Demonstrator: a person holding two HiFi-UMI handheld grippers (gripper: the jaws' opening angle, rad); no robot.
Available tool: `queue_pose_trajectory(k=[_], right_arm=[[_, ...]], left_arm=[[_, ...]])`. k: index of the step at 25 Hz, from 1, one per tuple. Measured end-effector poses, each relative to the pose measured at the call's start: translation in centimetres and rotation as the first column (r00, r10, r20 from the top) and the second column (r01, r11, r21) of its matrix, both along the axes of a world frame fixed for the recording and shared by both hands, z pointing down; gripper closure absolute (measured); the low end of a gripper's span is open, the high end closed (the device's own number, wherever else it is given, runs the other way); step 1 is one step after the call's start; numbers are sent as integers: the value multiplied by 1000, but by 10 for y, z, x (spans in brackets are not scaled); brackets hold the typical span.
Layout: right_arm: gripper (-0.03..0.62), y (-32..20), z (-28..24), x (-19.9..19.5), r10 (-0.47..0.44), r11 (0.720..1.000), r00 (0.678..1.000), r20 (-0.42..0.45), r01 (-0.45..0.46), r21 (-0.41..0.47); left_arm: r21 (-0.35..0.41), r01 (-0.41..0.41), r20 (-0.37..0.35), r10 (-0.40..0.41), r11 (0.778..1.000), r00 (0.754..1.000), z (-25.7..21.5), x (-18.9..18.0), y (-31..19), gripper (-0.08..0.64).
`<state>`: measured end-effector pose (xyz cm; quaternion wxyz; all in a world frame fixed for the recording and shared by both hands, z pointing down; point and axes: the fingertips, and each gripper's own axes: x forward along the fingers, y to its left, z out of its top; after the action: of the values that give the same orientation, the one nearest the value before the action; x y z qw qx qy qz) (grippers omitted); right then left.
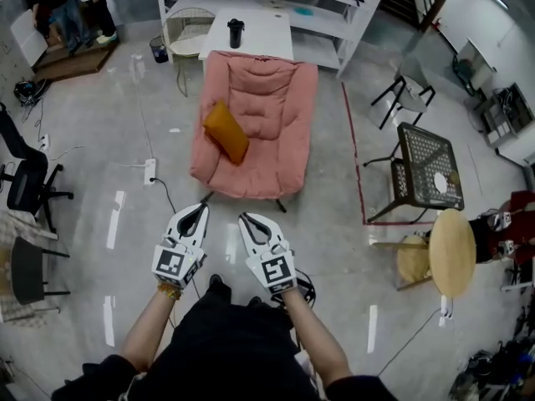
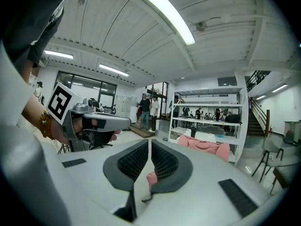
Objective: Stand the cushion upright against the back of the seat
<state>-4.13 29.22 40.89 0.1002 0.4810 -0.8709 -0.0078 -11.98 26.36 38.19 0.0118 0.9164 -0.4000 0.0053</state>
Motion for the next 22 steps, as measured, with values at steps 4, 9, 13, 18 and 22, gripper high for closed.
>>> queue_pose_trajectory(k=[4,9,13,18,22], right_arm=[[575,-23,3,-16,29,999,999,-21,-29,-16],[575,-56,18,-20,80,996,997,-22,-81,-42],[575,-79,29,-13,77,995,997,-10,-77,-70],[575,-132,39,17,53,995,998,20,-51,-88],[575,-169,47,51,40,995,998,45,-36,-98]], left_arm=[[-9,-34,-11,34,999,999,3,-17,-26,546],[-34,-45,-44,44,998,998,15,-20,-61,546],[-52,-71,-18,71,996,997,25,-4,-84,546],[-82,-46,15,47,996,999,34,24,-133,546],[-103,-17,50,23,995,999,42,47,-163,546]])
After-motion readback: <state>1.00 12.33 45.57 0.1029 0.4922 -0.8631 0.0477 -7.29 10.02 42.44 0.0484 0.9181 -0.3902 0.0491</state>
